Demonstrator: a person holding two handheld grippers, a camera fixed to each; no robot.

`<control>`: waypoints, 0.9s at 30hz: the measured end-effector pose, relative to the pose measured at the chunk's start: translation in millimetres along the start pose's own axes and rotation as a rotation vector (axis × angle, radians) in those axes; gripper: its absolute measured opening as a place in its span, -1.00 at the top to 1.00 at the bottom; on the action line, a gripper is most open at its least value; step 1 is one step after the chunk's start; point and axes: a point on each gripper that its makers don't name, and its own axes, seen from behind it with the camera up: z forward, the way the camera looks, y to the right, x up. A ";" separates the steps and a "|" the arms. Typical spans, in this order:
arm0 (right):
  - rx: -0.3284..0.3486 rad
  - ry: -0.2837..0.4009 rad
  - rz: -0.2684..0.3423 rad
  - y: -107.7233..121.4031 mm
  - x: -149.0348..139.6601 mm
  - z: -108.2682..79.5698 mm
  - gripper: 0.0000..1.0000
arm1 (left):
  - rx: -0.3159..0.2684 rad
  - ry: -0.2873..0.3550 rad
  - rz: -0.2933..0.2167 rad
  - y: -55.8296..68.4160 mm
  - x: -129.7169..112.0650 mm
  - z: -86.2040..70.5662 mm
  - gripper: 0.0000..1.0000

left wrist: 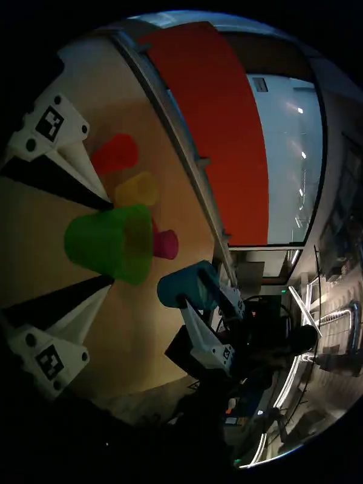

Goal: Pour water

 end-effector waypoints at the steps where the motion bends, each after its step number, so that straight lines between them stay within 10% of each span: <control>1: 0.003 -0.006 0.001 -0.3 -2.7 0.7 -0.78 | -0.002 -0.007 0.001 0.0 -2.0 1.0 -0.57; 27: 0.053 -0.203 0.005 1.6 -79.6 31.4 -0.79 | -0.026 -0.206 -0.016 -11.9 -62.0 20.2 -0.57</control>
